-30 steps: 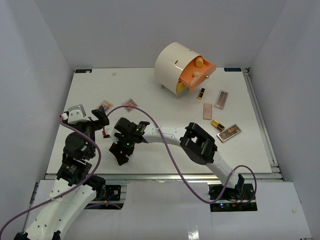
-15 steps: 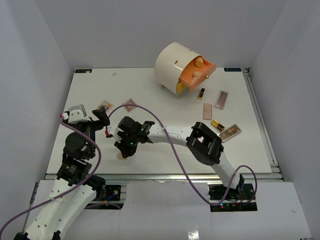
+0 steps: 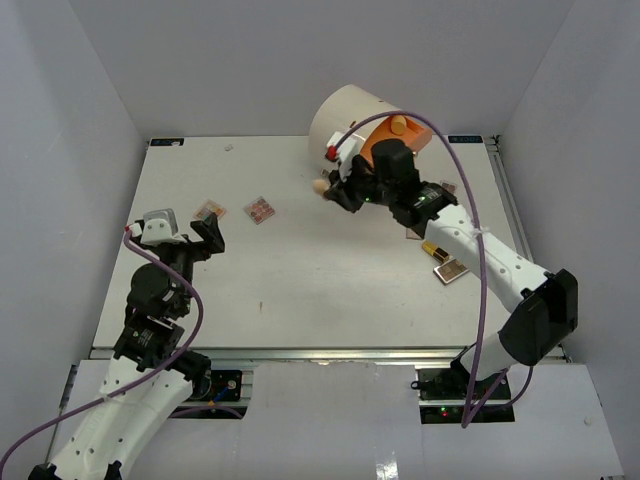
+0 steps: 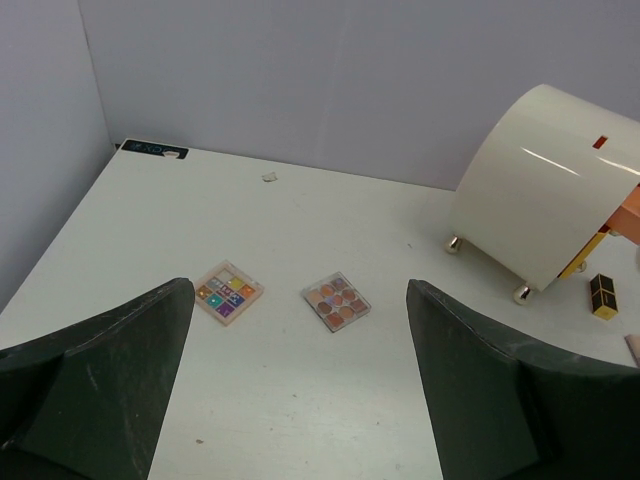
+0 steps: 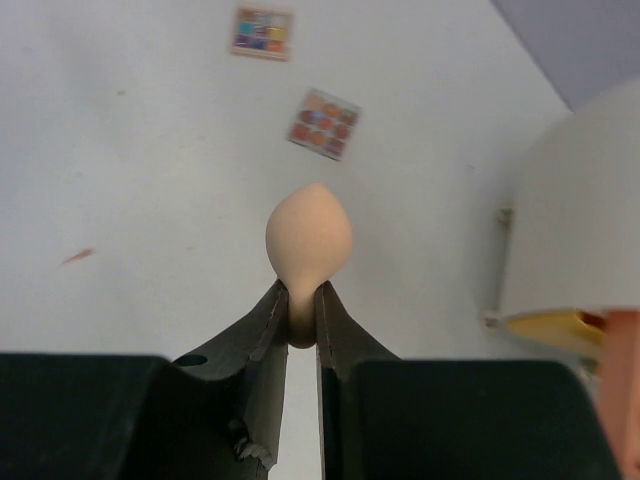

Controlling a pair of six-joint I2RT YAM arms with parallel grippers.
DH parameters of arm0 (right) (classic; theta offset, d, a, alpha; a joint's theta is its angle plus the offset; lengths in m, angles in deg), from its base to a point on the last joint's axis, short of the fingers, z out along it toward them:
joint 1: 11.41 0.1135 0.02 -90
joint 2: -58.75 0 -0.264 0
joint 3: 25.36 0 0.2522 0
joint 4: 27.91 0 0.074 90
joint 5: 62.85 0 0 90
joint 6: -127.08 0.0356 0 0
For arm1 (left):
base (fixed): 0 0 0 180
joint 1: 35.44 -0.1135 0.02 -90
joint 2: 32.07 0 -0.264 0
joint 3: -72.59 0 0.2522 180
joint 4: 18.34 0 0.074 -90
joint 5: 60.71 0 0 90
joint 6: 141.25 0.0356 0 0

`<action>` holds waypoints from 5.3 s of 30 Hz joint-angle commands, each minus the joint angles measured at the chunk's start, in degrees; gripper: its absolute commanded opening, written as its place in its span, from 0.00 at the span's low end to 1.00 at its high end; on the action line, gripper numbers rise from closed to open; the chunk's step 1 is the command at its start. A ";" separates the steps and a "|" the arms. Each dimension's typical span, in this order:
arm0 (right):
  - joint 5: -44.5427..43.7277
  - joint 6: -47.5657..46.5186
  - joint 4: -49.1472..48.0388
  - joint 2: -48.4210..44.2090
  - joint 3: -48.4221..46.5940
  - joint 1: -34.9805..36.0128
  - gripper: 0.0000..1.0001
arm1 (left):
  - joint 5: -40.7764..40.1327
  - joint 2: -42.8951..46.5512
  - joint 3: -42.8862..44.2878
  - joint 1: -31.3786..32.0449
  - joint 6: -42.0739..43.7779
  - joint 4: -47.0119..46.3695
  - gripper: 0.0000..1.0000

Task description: Organize the makeup

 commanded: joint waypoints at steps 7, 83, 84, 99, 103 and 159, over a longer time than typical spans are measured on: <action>-12.87 3.92 -11.23 -2.56 0.08 -18.46 0.16 | 5.08 -2.41 0.12 -0.36 -0.09 -0.04 0.98; -0.82 34.48 -31.19 -11.84 34.29 -36.71 0.32 | 65.21 -105.83 83.05 -10.40 -27.25 -17.14 0.91; -1.07 35.18 -31.09 -10.69 33.20 -36.69 0.32 | 65.70 -106.86 83.34 -10.43 -27.97 -18.25 0.91; -12.00 35.37 -31.42 6.23 15.29 -29.93 0.29 | 71.49 -112.76 84.84 -10.21 -30.32 -23.07 0.91; -15.44 33.47 -29.76 13.63 7.27 -27.09 0.29 | 72.84 -112.81 84.71 -10.07 -29.92 -23.07 0.91; 29.96 19.60 -35.85 41.67 -19.42 -35.71 0.66 | 72.92 -110.61 82.73 -10.44 -30.71 -24.34 0.91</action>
